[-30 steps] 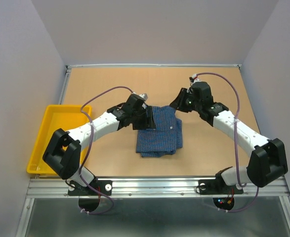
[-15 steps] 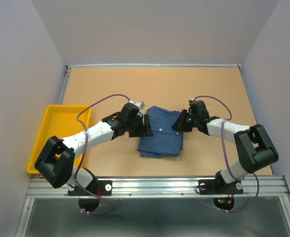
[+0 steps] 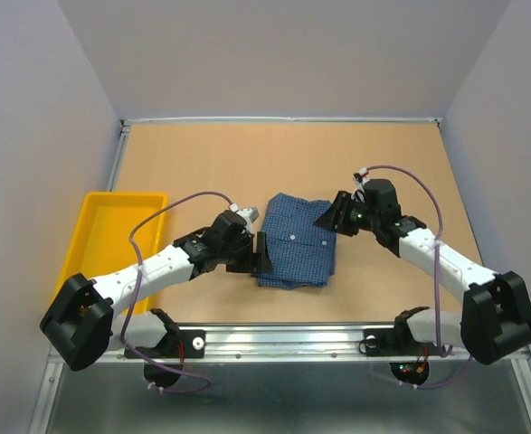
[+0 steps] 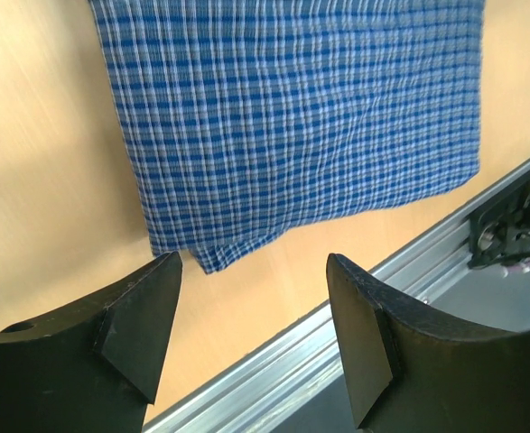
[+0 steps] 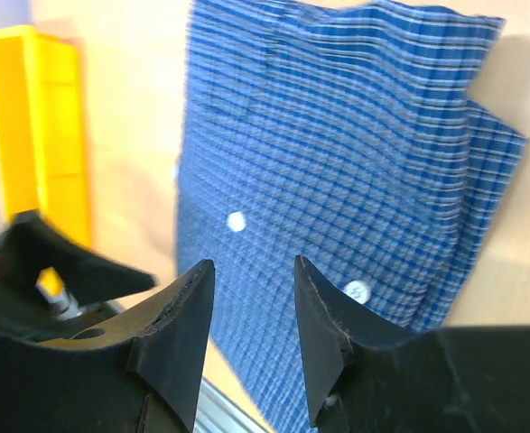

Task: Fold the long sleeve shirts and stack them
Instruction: Fold the shirt

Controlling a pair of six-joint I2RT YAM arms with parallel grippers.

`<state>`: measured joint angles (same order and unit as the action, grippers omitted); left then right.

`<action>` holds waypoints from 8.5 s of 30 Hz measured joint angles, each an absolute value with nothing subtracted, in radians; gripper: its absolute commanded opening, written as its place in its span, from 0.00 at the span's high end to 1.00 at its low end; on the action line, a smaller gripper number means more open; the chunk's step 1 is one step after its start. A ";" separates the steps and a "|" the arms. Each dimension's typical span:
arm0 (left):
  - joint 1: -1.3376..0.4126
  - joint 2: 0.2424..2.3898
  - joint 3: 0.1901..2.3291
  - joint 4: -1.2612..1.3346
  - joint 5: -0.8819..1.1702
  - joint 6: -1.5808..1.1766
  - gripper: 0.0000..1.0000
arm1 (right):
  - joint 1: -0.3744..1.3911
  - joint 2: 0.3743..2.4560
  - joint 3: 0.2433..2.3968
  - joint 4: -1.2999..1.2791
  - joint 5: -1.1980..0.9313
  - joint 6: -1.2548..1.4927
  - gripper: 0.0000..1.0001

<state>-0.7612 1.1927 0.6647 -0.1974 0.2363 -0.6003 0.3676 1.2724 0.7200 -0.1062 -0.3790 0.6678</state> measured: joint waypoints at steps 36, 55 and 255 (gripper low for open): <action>-0.911 1.259 0.551 -0.157 0.173 -0.905 0.45 | 0.539 1.119 0.521 -0.152 -0.424 0.875 0.56; -0.886 1.115 0.369 -0.001 0.124 -1.167 0.55 | 0.539 1.067 0.464 -0.076 -0.393 0.949 0.57; -0.867 1.765 0.987 0.061 0.215 -0.463 0.56 | 0.065 1.629 0.590 0.408 -0.562 0.723 0.55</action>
<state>-0.8669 1.7645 0.9867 0.0612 0.2146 -0.4633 0.0650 1.6295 0.5900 0.4076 -0.5617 0.7235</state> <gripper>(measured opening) 0.399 0.430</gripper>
